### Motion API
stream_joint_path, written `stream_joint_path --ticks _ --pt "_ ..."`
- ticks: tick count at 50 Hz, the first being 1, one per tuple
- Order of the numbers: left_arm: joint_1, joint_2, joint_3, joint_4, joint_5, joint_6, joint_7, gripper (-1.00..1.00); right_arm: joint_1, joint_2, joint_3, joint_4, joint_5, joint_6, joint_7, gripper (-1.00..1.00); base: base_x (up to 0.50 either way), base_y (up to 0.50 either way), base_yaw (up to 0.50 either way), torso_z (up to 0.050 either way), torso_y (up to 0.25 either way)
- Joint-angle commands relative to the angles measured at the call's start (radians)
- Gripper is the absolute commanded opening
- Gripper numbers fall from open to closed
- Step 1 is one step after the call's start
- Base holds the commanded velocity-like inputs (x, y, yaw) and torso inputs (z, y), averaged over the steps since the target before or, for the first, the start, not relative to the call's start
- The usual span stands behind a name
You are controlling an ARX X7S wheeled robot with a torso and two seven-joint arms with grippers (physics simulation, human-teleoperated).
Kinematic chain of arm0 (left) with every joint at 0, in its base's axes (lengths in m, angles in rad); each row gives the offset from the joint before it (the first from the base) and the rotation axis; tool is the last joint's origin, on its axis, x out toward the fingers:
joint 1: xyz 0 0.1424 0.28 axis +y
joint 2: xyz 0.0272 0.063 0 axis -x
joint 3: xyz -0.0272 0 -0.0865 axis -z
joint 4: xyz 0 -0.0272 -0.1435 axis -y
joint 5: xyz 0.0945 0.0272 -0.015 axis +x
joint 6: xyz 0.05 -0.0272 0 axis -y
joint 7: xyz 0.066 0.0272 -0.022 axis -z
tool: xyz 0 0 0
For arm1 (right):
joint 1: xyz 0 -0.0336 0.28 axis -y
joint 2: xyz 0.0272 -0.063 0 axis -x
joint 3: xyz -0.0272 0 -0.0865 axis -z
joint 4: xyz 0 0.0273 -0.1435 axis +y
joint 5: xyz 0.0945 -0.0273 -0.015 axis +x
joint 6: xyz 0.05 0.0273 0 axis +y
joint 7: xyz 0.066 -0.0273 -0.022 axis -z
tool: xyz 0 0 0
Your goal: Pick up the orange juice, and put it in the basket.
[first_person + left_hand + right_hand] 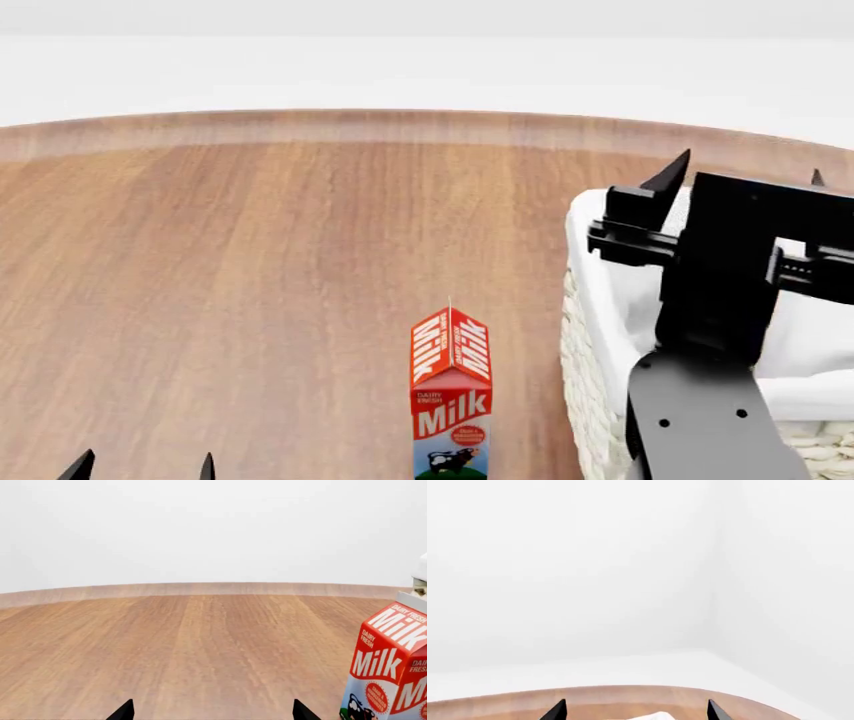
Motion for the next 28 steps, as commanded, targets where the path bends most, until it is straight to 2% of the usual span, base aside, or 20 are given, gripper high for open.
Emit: stream_joint_path --ticks 1,28 --pt "-0.001 -0.001 0.002 0.0 -0.001 0.001 -0.002 1.0 -0.067 0.03 0.001 -0.188 0.025 0.023 -0.009 1.0 0.0 0.0 0.0 0.0 0.0" --pt "-0.002 -0.005 0.007 -0.001 -0.005 0.003 -0.006 1.0 -0.26 0.079 0.02 -0.495 0.088 -0.007 -0.02 1.0 0.0 0.0 0.0 0.0 0.0"
